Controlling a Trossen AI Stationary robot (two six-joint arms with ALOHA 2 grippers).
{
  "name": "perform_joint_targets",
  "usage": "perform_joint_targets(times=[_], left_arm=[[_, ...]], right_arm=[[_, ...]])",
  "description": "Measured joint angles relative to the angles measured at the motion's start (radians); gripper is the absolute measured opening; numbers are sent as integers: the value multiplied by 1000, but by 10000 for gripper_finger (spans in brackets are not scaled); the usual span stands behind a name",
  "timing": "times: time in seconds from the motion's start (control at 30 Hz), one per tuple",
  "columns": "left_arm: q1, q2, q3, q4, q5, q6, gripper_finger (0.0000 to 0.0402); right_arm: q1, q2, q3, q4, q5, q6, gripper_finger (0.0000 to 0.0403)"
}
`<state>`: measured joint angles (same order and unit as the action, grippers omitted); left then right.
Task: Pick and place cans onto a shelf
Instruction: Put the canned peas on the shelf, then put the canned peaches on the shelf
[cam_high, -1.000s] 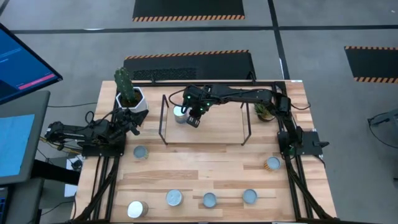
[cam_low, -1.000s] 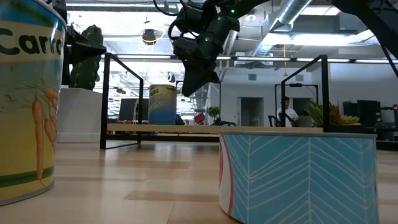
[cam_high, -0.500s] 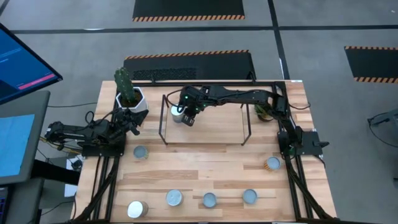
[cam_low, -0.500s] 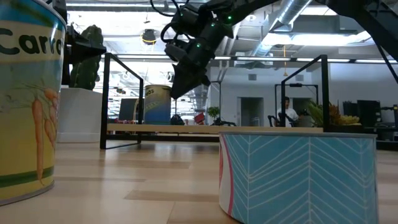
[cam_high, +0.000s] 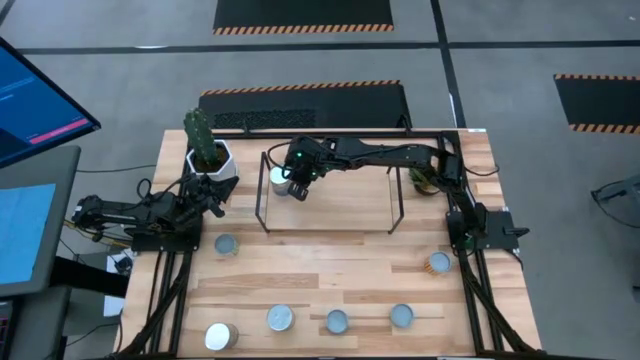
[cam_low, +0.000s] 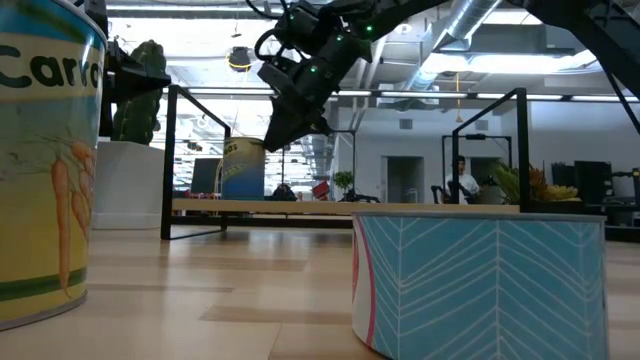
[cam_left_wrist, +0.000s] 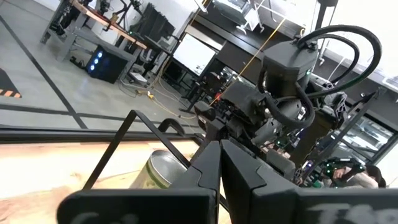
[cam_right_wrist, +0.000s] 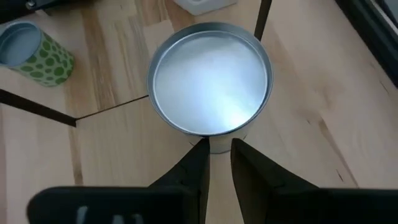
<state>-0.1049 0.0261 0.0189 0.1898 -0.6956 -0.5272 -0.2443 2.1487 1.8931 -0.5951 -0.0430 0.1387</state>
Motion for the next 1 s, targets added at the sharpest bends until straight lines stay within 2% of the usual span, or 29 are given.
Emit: perform_joint_targets(times=[0.1,0.3,0.4,0.53,0.63,0.77,0.87,1.0], left_arm=[[0,0,0,0,0,0,0],[0,0,0,0,0,0,0],[0,0,0,0,5,0,0],[0,0,0,0,75,-2,0],[-1,0,0,0,90,-17,0],[0,0,2,0,136,-20,0],[0,3,32,-2,226,-47,0],[-1,68,118,-26,357,-57,0]], right_arm=[[0,-2,4,-34,-19,23,90],[-7,-61,128,-303,-136,41,90],[-4,-93,207,-474,-143,1,90],[1,-159,253,-669,-138,-39,90],[5,-210,253,-803,-85,2,90],[29,-268,249,-984,70,122,90],[55,-347,199,-969,112,175,90],[106,-444,156,-977,156,229,90]])
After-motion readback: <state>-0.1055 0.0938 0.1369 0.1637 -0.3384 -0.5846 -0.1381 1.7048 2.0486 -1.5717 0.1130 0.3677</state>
